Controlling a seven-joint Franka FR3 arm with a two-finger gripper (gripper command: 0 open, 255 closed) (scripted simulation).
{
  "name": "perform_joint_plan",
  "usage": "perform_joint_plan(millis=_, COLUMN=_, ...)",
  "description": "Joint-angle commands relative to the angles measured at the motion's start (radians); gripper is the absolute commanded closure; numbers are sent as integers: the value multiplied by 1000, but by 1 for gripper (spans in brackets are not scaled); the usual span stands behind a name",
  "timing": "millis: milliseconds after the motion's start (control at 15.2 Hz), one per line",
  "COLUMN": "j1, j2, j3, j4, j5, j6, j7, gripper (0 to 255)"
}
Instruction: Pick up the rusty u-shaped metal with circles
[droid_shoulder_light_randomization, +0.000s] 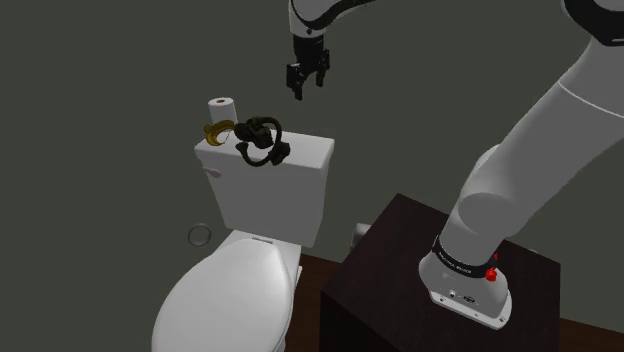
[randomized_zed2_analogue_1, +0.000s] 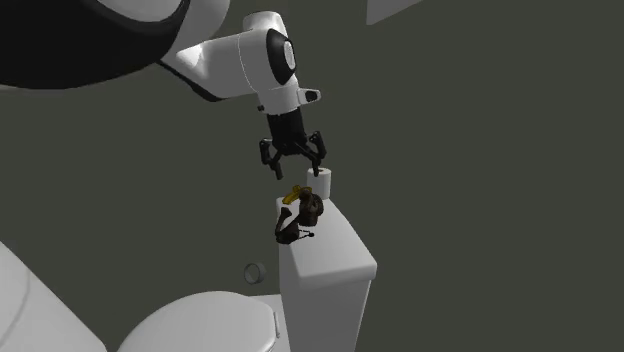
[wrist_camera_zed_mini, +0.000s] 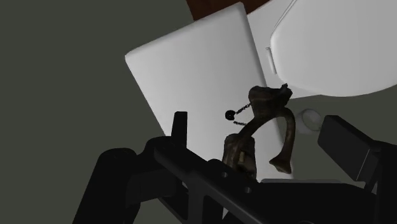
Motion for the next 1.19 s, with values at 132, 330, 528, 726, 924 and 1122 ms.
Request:
perform_joint_plan(millis=132, j1=0, j2=169, j3=17, j4=118, j5=-45, j6=20, j7=28, gripper=0)
perform_joint_plan(millis=330, j1=5, j2=294, j3=24, j4=220, j5=-81, j6=20, j7=46, gripper=0)
perform_joint_plan(millis=528, j1=13, j2=422, j3=26, j4=336, j5=-116, j6=9, j7=60, gripper=0)
perform_joint_plan(millis=726, j1=25, j2=555, j3=24, j4=468, j5=-149, j6=-14, j7=68, gripper=0)
perform_joint_plan(millis=924, j1=37, j2=672, j3=18, j4=596, j5=-172, j6=-43, j7=68, gripper=0)
perform_joint_plan(millis=1122, j1=37, j2=680, j3=17, j4=567, j5=-176, j6=-8, j7=79, gripper=0)
